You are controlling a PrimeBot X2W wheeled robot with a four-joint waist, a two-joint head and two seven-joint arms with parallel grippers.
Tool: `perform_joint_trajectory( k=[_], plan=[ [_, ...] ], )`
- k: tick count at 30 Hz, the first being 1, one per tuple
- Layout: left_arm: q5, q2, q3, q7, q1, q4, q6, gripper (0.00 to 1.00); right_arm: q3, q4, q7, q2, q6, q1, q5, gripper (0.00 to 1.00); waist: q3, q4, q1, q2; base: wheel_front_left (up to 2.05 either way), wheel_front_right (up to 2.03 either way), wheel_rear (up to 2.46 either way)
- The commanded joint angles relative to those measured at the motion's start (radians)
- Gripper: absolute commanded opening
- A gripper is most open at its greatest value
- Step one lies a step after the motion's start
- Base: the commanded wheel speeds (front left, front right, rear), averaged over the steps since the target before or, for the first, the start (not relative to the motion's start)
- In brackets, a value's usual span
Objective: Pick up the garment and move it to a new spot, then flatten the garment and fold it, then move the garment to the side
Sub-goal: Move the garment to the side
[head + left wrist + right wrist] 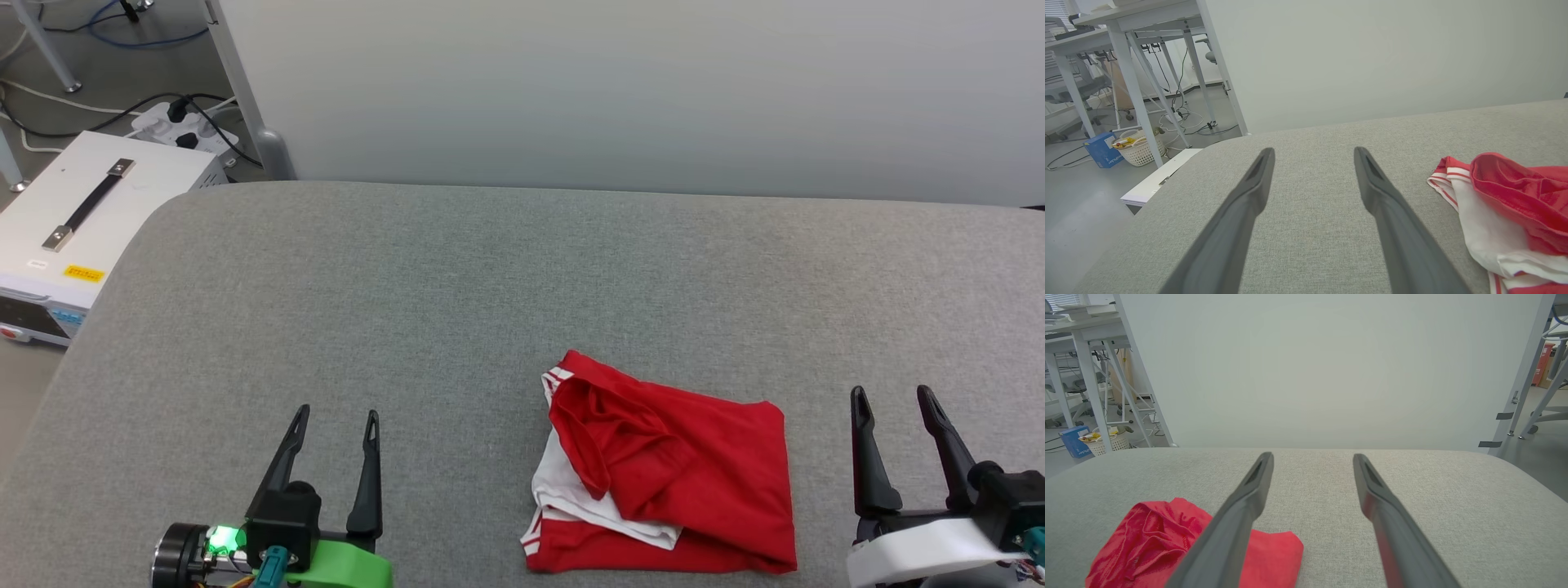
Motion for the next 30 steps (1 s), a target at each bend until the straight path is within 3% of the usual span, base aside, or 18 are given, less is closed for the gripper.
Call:
perform_joint_trajectory(
  k=[1,4,10,19,24,30],
  plan=[
    [-0.002,0.007,0.001,-0.006,0.014,0.001,0.005,1.0,-0.007,-0.007,-0.006,-0.009,-0.001,-0.029,-0.011,1.0,0.002,-0.002,0.0,0.0,0.0,0.0,0.0],
    [-0.002,0.008,0.001,-0.006,0.011,0.002,0.005,1.0,-0.028,-0.015,-0.006,-0.05,-0.001,-0.086,0.004,1.0,0.007,-0.006,0.0,0.0,0.0,0.0,0.0],
    [-0.001,0.008,-0.001,-0.006,-0.002,0.001,0.003,1.0,-0.007,-0.002,0.053,-0.21,-0.001,-0.23,0.119,1.0,0.024,-0.006,0.0,0.0,0.0,0.0,0.0],
    [-0.004,0.005,0.002,-0.006,-0.016,-0.007,0.005,1.0,0.149,0.025,0.494,-0.45,-0.001,-0.353,0.488,1.0,0.059,0.002,0.0,0.0,0.0,0.0,0.0],
    [-0.004,0.003,0.003,-0.006,-0.023,-0.008,0.005,1.0,0.226,0.036,0.739,-0.524,-0.001,-0.338,0.666,1.0,0.074,0.008,0.0,0.0,0.0,0.0,0.0],
    [-0.001,-0.001,-0.003,-0.006,-0.04,-0.011,0.002,1.0,0.282,0.059,0.898,-0.538,-0.001,-0.287,0.806,1.0,0.102,0.021,0.0,0.0,0.0,0.0,0.0]
  ],
)
